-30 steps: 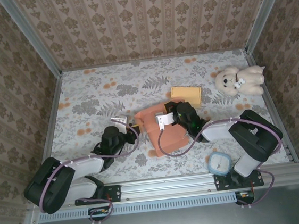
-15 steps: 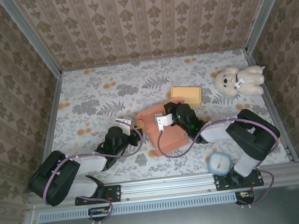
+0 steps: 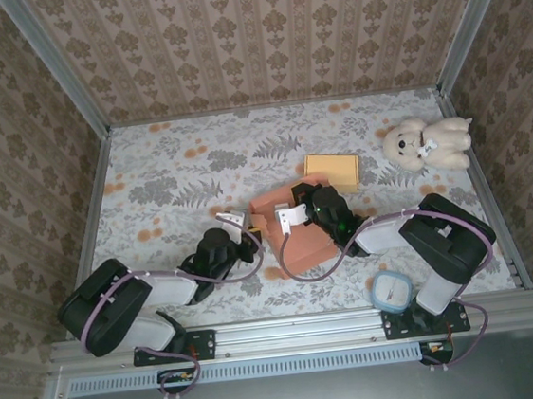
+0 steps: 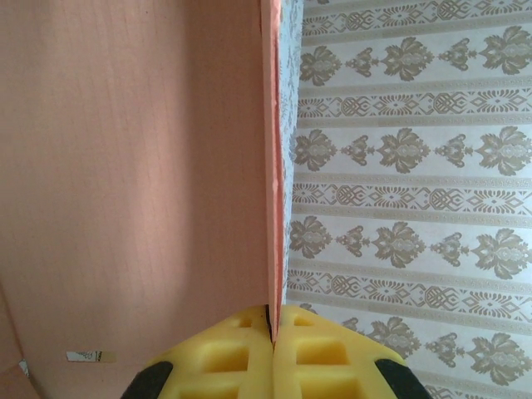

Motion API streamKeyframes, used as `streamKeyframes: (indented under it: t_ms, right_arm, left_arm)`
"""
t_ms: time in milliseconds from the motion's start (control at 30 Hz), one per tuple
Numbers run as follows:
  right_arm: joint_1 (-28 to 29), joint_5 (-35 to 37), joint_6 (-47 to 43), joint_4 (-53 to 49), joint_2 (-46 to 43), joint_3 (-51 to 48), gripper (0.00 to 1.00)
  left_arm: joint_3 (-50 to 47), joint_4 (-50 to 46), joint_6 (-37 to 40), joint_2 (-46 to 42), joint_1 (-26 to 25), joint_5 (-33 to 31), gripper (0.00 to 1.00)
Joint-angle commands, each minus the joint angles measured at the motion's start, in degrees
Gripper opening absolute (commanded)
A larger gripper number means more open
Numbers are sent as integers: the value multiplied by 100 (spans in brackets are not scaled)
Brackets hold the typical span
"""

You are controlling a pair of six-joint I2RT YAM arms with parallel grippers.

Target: Fold the paper box

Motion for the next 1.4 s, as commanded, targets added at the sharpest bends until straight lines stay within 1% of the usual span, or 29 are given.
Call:
streamKeyframes:
  t_ms: [0,167,300,467,700,867,1100,1367]
  right_arm:
    - [68,108,-18,123,75,-73,0]
    - [75,122,-33,95,118,-47,0]
    - [81,122,-33,80,138,-38,0]
    - [86,70,4,7,104,-47,0]
    - [85,-19,17,-130,114,-27,0]
    - [76,-29,53,-267,139,14,0]
    - [77,-17,39,-307,271,67,0]
    - [55,-41,143,-307,203,50,0]
  left_arm:
    - [221,218,-157,142,-107,-334,30]
    - [232,245,-351,277,-121,-673,34]
    - [300,296,-384,444,-289,-1016,40]
    - [374,667,-339,756,-384,-1084,40]
    - [449,1079,-152,882,-385,-1371,36]
    - [409,1624,-11,1024,-377,-1250,35]
    - [433,2302,-18,1388,-374,-824,32]
    - [514,2508,-70,1723,-383,-897,28]
